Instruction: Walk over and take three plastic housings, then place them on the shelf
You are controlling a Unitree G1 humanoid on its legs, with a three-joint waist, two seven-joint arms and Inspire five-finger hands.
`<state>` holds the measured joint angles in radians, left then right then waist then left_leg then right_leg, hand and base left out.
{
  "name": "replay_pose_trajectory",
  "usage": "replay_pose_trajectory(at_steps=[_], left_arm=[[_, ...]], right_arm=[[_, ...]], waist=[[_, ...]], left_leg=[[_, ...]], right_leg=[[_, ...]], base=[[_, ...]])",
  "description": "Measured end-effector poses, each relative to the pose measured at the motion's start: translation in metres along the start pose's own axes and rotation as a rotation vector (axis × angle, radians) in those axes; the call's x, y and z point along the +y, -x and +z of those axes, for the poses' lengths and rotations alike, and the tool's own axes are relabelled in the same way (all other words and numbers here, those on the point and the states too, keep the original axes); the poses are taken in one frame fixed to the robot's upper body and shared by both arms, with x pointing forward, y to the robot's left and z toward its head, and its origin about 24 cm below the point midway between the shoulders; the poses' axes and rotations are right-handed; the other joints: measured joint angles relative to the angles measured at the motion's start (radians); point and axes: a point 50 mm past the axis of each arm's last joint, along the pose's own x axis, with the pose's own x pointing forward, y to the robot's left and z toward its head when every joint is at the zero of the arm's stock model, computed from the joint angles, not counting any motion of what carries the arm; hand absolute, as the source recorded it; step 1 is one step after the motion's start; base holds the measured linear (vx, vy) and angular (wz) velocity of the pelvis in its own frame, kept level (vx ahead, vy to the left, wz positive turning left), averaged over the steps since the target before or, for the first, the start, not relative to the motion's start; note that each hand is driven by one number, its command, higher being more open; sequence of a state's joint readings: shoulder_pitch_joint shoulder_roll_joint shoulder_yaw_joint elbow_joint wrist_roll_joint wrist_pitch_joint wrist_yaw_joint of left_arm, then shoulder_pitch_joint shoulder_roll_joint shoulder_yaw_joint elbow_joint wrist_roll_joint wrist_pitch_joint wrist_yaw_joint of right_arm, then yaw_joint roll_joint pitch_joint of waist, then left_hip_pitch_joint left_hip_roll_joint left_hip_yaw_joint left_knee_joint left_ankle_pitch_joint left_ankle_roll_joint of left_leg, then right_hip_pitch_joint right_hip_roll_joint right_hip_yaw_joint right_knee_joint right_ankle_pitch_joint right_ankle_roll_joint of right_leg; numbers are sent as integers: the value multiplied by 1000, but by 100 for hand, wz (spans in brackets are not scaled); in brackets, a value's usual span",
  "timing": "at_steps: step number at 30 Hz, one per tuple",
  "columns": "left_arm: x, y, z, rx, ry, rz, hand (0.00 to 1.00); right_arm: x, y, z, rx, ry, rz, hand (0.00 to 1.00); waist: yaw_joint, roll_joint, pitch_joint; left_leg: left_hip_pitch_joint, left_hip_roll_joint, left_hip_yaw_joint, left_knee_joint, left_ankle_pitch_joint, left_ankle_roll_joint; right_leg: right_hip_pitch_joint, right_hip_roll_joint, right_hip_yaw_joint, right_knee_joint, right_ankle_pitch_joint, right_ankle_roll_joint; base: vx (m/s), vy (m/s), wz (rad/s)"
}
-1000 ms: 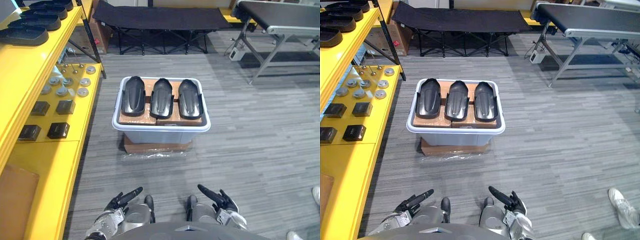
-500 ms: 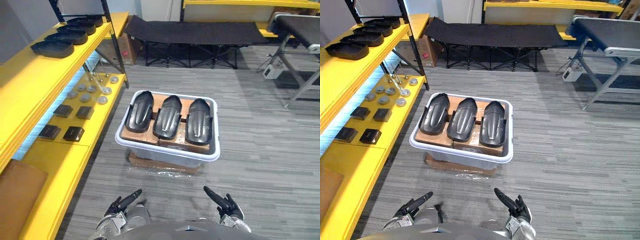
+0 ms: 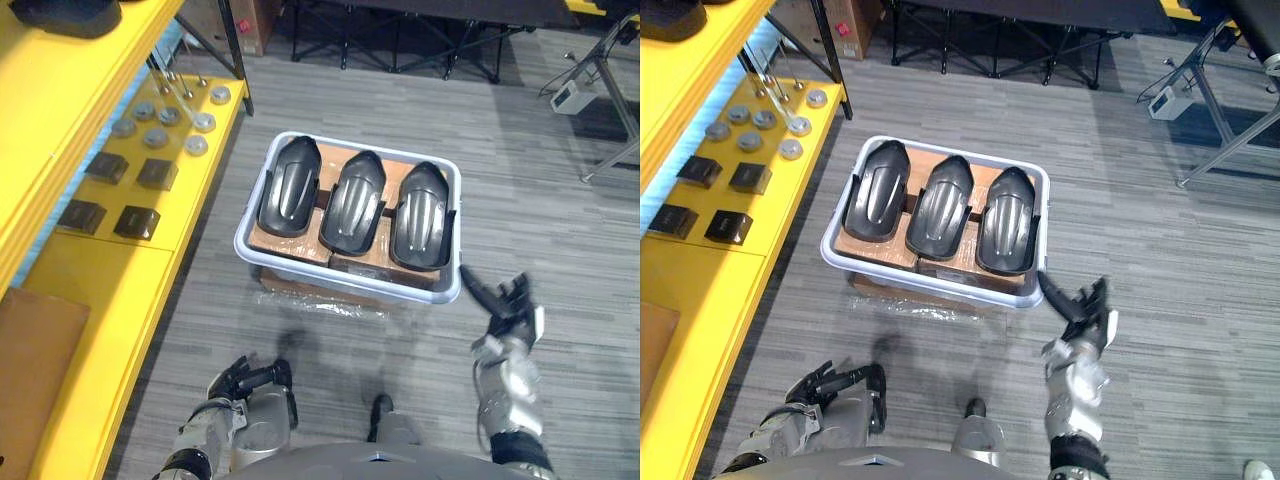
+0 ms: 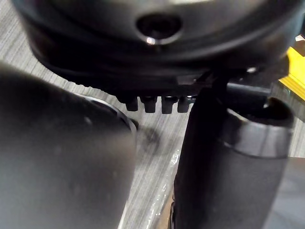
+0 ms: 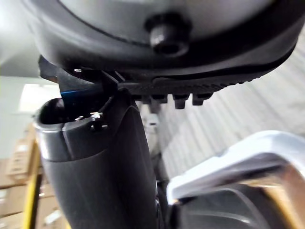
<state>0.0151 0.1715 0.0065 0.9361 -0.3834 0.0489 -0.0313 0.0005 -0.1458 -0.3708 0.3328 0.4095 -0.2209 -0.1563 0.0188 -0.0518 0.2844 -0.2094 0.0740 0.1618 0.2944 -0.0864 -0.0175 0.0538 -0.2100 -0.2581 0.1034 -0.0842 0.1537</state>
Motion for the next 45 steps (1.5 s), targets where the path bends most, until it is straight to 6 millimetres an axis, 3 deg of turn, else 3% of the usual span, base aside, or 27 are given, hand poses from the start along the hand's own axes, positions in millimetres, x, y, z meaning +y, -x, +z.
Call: replay_pose_trajectory(at_steps=[5, 8, 14, 18, 19, 23, 29, 39, 40, 45], left_arm=[[9, 0, 8, -6, -30, -5, 100], [9, 0, 14, -28, -36, -17, 100], [-6, -2, 29, -108, -17, -71, 100], [-18, -4, 38, -139, -35, -115, 100], [-22, -5, 40, -145, -14, -131, 100], [-33, -6, 45, -155, 6, -170, 100], [-39, -7, 39, -112, 152, -230, 100], [-46, -8, 41, -108, 157, -249, 100], [-50, -9, 41, -104, 155, -256, 100], [-61, -9, 43, -104, 161, -285, 100]], right_arm=[[13, -27, 52, -147, 42, 60, 100], [19, -42, 68, -145, 67, 61, 100], [14, -95, 112, -117, 191, -18, 100], [19, -115, 144, -146, 246, -46, 100], [23, -121, 161, -163, 264, -58, 100], [27, -129, 192, -200, 301, -75, 100], [35, -133, 192, -159, 358, -50, 100], [43, -139, 188, -20, 501, 13, 100], [40, -140, 186, 10, 521, 8, 0], [42, -142, 198, 26, 515, 12, 0]], waist=[[-13, 1, 52], [-21, 11, 95], [-7, 82, 181], [6, 120, 200], [9, 134, 206], [27, 159, 219], [47, 168, 223], [63, 178, 225], [70, 189, 229], [86, 218, 229]], left_leg=[[-48, 26, -4, 60, -25, 2], [-69, 28, -10, 91, -42, 8], [-168, 24, -43, 158, -57, 16], [-221, 19, -61, 163, -32, 23], [-243, 18, -66, 168, -24, 25], [-276, 10, -74, 170, -4, 36], [-289, -2, -77, 155, 16, 43], [-291, -13, -81, 100, 65, 40], [-291, -14, -83, 98, 68, 40], [-318, -28, -92, 59, 98, 32]], right_leg=[[-38, 20, 46, 18, 26, 2], [-45, 21, 47, 19, 27, 1], [-107, 21, 44, 41, 27, 0], [-155, 21, 36, 59, 26, 0], [-179, 21, 34, 77, 25, 0], [-225, 12, 30, 114, 18, 1], [-261, -4, 23, 162, -2, 2], [-301, -15, 18, 196, -14, -5], [-304, -16, 16, 203, -16, -7], [-366, -32, 11, 254, -32, -10]], base=[[-33, 44, -9], [-98, 36, -3], [-149, 53, 7], [-126, 17, 11], [-90, 5, 9], [-70, 7, 8], [-19, -6, 5], [-3, -9, 2], [0, 0, 0], [-33, -18, 7]])
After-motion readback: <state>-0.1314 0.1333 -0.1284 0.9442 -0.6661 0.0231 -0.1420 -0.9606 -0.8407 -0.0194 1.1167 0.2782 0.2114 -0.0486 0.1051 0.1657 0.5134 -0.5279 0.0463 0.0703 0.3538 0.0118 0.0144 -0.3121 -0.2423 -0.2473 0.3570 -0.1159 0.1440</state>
